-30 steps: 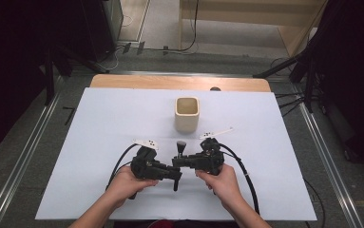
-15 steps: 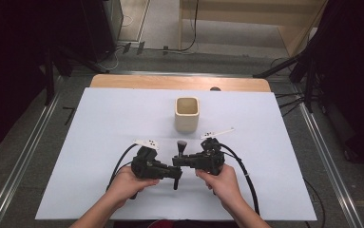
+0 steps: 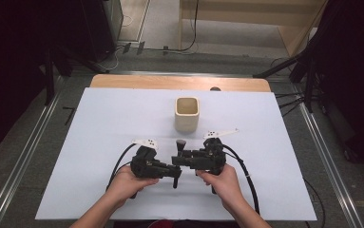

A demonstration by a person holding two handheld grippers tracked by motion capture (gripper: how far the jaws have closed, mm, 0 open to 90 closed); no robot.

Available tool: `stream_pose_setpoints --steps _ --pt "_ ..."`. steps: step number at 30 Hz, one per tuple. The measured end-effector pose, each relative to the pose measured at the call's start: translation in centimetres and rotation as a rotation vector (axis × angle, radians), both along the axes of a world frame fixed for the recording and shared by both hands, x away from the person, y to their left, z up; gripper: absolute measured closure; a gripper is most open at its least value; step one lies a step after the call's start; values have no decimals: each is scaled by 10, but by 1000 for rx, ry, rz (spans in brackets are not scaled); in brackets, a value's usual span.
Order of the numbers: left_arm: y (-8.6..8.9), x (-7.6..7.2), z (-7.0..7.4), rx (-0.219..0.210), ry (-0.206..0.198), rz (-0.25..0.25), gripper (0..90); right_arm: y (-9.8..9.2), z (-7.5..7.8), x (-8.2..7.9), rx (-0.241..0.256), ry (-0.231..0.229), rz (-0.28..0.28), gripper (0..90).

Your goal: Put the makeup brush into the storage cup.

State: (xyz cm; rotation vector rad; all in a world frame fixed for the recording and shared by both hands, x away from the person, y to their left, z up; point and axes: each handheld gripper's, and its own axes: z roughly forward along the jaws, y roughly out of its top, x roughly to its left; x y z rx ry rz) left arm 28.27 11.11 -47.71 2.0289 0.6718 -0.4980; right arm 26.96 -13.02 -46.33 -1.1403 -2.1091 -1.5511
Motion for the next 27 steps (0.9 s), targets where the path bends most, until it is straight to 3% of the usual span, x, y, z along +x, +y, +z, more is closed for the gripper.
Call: stream_pose_setpoints --steps 3,10,16,27 --pt "1 0 0 1 -2 5 794 0 0 -1 -15 -42 -5 422" --pt "4 2 2 -4 -13 27 794 -2 2 -3 -24 -76 -9 376" --pt "8 4 4 -9 -23 52 793 -7 3 -3 -17 -84 -31 323" --pt "16 7 8 -10 -36 80 793 -16 3 -1 -64 -117 -73 293"
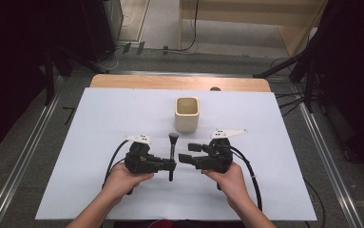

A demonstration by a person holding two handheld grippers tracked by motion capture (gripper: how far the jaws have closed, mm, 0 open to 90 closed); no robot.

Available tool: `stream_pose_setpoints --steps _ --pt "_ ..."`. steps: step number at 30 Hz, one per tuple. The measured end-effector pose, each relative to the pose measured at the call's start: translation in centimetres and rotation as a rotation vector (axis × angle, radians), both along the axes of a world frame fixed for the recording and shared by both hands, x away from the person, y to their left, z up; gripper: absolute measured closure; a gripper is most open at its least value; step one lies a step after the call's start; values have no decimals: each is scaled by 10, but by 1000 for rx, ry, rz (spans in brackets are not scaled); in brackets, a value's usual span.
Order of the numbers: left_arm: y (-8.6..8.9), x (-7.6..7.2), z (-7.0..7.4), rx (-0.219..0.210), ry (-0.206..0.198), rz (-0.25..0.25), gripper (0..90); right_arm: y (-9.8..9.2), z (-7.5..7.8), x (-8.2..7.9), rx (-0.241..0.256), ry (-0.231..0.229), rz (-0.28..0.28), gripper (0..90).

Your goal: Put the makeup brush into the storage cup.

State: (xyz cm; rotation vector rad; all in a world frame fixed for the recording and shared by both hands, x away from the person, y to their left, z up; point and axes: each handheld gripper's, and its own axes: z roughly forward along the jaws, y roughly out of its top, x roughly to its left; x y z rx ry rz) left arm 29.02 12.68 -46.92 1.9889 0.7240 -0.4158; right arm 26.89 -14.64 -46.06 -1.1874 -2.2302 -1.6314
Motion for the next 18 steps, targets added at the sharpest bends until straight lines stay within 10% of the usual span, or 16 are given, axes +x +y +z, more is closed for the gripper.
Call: stream_pose_setpoints --steps 18 --pt "10 3 6 19 -35 26 792 -10 -4 5 -83 -17 -41 263"
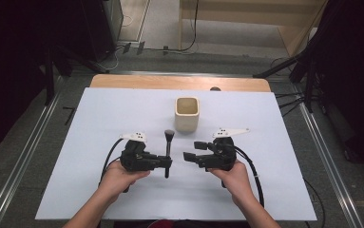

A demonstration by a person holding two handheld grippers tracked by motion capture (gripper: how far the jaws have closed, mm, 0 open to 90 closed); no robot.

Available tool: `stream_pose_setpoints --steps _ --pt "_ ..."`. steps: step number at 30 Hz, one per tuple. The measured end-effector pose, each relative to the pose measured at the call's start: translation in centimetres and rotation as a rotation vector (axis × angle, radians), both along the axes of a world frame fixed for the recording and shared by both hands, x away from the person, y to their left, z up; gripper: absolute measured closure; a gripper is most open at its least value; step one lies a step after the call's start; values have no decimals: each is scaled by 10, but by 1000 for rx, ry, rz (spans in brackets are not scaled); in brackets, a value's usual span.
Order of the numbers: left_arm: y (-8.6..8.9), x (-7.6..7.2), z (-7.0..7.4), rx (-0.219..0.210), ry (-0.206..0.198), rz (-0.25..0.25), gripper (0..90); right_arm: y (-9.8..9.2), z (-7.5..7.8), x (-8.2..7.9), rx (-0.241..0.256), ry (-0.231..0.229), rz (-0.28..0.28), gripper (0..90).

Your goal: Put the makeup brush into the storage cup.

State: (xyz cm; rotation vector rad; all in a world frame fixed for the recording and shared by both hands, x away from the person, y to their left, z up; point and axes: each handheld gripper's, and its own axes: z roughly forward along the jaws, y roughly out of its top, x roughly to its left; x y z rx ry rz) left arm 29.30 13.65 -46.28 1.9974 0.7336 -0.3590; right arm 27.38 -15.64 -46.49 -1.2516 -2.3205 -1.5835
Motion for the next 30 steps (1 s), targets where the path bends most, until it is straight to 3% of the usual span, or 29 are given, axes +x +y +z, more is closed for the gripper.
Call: stream_pose_setpoints --steps 11,21,30 --pt "4 1 2 27 -26 7 792 2 -3 0 -85 -24 34 254" --pt "6 1 4 36 -41 17 792 0 -2 -1 -210 -65 75 255" --pt "6 1 4 39 -43 18 792 -10 -2 -5 -233 -89 113 255"
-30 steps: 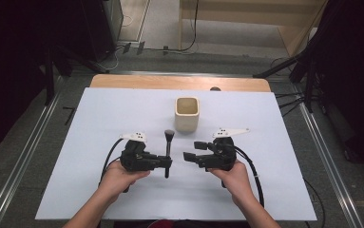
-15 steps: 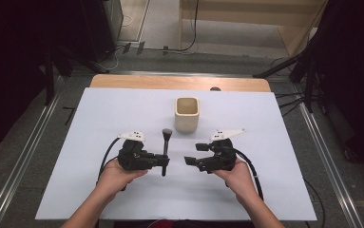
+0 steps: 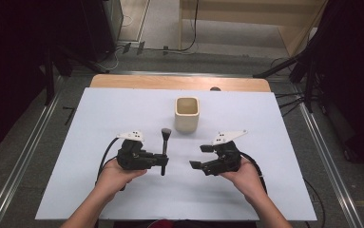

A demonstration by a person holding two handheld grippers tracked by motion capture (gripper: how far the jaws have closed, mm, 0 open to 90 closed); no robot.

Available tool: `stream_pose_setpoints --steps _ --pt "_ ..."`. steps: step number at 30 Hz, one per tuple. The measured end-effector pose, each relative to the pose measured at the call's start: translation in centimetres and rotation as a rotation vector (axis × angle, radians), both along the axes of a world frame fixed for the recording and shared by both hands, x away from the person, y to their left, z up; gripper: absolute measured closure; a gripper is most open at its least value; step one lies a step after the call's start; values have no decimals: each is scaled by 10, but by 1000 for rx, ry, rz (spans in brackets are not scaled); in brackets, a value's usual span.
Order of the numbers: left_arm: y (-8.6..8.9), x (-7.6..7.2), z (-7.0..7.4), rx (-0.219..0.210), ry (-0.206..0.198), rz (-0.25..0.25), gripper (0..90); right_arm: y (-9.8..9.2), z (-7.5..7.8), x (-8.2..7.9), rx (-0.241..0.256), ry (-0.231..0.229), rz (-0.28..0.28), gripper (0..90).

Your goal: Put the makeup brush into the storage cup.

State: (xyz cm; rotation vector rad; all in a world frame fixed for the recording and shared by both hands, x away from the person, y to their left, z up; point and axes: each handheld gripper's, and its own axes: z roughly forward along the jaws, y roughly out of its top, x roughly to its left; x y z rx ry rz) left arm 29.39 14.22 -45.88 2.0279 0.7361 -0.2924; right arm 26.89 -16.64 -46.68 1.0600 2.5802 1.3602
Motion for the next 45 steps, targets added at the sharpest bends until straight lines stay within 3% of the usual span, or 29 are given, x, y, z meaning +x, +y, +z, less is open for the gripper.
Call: stream_pose_setpoints --steps 45 --pt "3 1 -1 12 -14 12 791 -52 -10 -31 -46 -15 -17 241"
